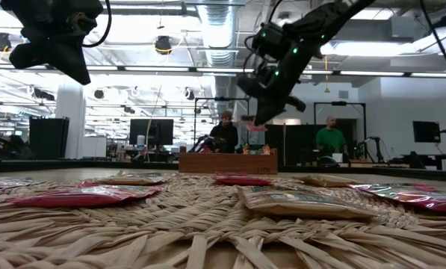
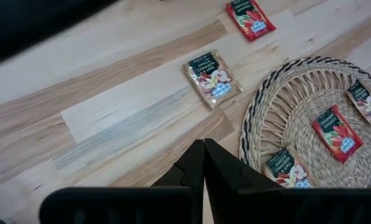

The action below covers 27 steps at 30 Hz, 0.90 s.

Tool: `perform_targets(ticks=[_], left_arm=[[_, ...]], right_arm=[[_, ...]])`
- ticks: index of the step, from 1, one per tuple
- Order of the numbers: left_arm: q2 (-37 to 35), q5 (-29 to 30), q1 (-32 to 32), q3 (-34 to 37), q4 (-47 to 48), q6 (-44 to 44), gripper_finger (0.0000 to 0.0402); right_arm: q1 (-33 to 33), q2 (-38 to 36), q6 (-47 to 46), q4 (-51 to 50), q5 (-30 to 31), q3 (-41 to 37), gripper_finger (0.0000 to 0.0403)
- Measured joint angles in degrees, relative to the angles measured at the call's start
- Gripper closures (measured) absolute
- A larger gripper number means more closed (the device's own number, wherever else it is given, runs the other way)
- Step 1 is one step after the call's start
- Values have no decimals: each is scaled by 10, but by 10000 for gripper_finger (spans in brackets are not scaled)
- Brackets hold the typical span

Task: Pick & Place Tea
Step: Put the orange tea bag into the right section of the wooden organizer

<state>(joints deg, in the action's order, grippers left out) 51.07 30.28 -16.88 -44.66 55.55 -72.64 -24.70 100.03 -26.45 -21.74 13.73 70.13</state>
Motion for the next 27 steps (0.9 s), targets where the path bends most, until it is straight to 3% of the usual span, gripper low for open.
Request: perform_targets(ticks=[9, 16, 27], left_arm=[[0, 0, 0, 0, 0, 15, 402], [0, 0, 0, 0, 0, 17, 402], [0, 0, 0, 0, 0, 20, 401]], right_arm=[[-8, 62, -87, 22, 11, 0, 399], [-14, 59, -97, 22, 75, 0, 401], [-12, 62, -125, 43, 118, 1, 398]])
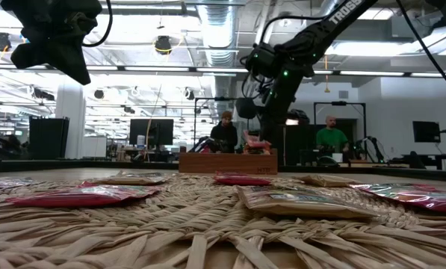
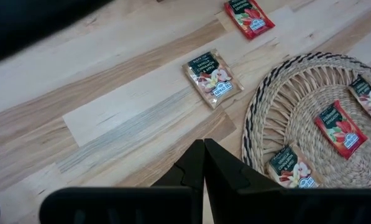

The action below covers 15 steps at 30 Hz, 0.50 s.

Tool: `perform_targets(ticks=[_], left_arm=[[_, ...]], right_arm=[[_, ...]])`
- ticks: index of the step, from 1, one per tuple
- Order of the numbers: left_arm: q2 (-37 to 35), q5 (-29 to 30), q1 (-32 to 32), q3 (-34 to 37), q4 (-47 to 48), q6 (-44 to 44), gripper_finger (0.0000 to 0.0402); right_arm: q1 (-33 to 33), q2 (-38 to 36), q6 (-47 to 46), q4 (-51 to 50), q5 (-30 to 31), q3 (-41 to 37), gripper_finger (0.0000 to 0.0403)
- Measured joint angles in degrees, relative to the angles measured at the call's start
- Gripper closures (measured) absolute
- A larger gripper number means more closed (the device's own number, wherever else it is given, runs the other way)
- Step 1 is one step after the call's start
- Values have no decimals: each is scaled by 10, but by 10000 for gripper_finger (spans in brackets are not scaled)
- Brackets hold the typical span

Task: Pick & Place Tea
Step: Put the orange tea bag into the right section of the wooden organizer

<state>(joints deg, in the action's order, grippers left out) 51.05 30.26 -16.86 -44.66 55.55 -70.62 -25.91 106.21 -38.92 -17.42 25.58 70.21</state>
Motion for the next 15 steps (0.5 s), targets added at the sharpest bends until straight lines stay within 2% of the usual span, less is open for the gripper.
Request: perform_targets(ticks=[15], left_arm=[[0, 0, 0, 0, 0, 42, 401]], right_arm=[[0, 0, -31, 1, 20, 0, 397]])
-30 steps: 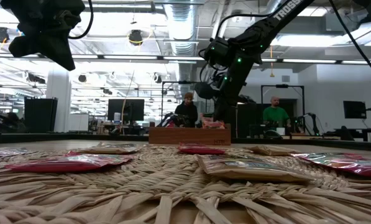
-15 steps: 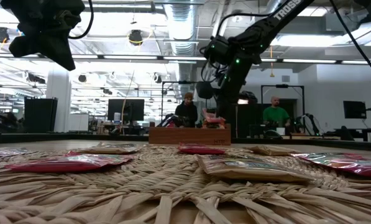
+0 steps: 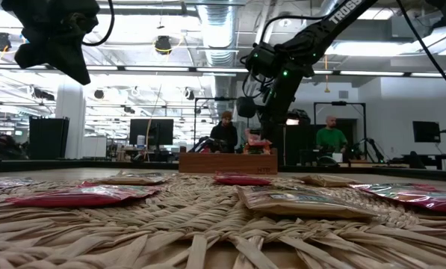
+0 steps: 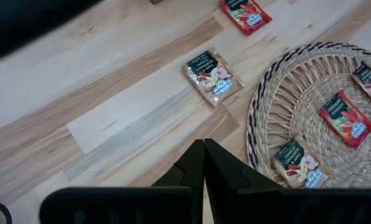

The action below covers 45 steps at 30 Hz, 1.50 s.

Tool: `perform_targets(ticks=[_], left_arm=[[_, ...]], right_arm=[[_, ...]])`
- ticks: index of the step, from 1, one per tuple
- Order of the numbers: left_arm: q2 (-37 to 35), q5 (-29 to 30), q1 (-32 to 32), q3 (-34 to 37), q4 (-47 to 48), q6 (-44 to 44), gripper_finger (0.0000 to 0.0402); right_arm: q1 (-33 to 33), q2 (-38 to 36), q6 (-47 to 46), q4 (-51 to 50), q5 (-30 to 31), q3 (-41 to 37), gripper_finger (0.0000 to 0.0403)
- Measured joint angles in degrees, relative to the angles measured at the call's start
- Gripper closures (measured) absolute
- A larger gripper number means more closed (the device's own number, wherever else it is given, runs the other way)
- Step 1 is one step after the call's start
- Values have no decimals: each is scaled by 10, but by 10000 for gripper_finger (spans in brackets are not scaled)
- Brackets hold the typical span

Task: Pick & Place Tea
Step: Put the orange tea bag into the right section of the wooden organizer

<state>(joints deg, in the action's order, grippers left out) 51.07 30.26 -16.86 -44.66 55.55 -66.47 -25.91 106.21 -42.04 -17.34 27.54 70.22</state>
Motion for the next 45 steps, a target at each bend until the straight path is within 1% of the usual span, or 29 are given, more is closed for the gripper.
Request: perform_targets(ticks=[2, 6, 11, 13, 17, 22, 29, 34, 39, 45], left_arm=[[0, 0, 0, 0, 0, 5, 402], [0, 0, 0, 0, 0, 13, 401], [0, 0, 0, 0, 0, 13, 402], [0, 0, 0, 0, 0, 14, 401], [0, 0, 0, 0, 0, 14, 401], [0, 0, 0, 0, 0, 13, 401], [0, 0, 0, 0, 0, 13, 401], [0, 0, 0, 0, 0, 13, 401], [0, 0, 0, 0, 0, 13, 401], [0, 0, 0, 0, 0, 13, 402]], right_arm=[[0, 0, 0, 0, 9, 0, 398], [4, 0, -1, 1, 3, 0, 400], [15, 0, -15, 1, 11, 0, 401], [14, 12, -16, 11, 15, 1, 401], [10, 32, -28, 14, 0, 0, 401], [11, 48, -30, 7, -3, -1, 400], [10, 48, -27, -1, 16, 0, 399], [10, 48, -20, 0, 17, 0, 389], [10, 47, 3, 25, 18, 0, 375], [9, 47, 20, 41, 18, 0, 344]])
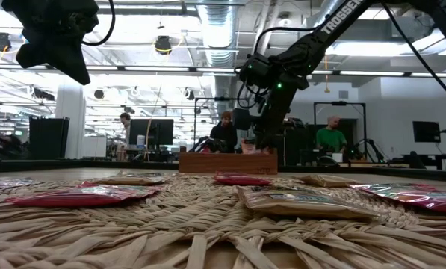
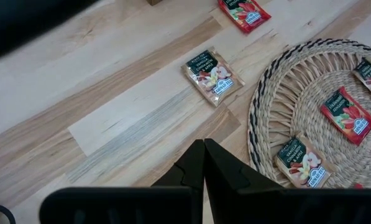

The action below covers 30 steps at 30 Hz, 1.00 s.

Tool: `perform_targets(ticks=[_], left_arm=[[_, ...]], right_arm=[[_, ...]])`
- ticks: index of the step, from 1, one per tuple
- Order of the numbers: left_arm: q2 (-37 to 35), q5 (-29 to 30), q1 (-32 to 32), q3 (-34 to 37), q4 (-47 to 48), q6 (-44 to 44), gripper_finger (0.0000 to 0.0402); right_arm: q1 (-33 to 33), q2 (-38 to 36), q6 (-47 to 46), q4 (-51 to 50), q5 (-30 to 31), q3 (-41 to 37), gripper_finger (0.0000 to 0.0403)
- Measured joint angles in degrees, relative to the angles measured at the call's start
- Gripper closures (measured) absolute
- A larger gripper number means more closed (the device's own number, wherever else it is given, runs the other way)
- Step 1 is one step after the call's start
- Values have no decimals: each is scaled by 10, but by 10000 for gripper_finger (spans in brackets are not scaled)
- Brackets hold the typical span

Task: Pick & Place Tea
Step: Put the orange tea bag into the right section of the wooden organizer

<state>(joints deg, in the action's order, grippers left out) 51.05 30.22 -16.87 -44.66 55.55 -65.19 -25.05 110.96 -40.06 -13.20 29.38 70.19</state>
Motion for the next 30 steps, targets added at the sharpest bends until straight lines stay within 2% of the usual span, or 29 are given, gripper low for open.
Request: perform_targets(ticks=[10, 25, 30], left_arm=[[0, 0, 0, 0, 0, 0, 402], [0, 0, 0, 0, 0, 0, 401], [0, 0, 0, 0, 0, 0, 401]], right_arm=[[-2, 0, 30, -4, -7, 0, 310], [-2, -2, 33, -47, -33, 1, 301], [-2, -2, 72, -63, -56, 22, 291]])
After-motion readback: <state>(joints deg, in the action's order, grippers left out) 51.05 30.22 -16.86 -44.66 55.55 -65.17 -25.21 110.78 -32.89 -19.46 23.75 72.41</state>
